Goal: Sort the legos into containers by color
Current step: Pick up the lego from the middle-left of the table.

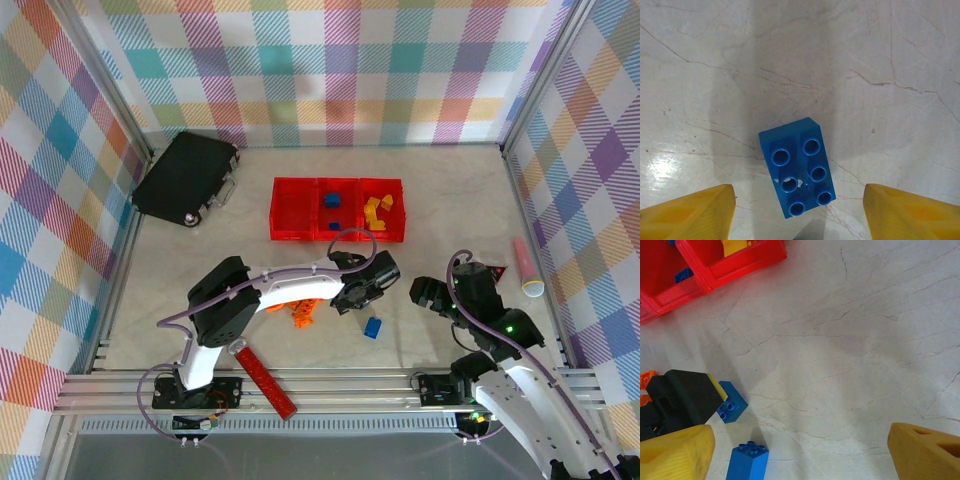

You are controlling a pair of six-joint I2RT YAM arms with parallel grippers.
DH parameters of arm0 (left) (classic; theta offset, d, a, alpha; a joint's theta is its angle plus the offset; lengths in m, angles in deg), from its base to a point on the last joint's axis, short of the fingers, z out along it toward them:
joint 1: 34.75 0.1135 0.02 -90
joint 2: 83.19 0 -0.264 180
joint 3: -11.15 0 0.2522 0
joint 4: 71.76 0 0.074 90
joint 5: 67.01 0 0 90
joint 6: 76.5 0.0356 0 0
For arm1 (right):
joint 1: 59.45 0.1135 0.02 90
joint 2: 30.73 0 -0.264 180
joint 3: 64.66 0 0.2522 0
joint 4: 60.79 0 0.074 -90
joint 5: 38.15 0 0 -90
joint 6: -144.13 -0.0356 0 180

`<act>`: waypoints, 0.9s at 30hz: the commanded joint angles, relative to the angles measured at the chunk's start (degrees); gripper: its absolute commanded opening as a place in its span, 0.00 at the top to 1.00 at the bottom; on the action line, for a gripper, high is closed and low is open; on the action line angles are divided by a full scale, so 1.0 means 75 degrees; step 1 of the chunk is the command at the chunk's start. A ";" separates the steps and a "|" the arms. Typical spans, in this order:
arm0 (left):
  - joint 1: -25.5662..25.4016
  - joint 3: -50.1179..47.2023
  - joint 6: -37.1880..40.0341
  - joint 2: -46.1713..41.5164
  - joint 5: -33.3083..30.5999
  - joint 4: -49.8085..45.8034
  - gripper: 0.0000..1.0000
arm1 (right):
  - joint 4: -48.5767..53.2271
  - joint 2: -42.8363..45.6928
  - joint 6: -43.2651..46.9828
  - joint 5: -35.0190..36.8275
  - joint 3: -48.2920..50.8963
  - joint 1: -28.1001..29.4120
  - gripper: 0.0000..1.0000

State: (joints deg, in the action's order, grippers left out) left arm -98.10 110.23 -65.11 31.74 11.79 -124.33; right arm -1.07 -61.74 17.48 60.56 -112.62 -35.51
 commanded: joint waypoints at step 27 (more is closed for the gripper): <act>0.0009 0.0144 0.0549 0.0535 -0.0465 -0.0138 0.79 | -0.0140 0.0034 0.0099 0.0053 0.0121 -0.0052 0.10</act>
State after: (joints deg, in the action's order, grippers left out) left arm -98.10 111.63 -62.48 35.57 10.24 -124.02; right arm -1.10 -61.74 17.48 60.58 -112.55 -35.51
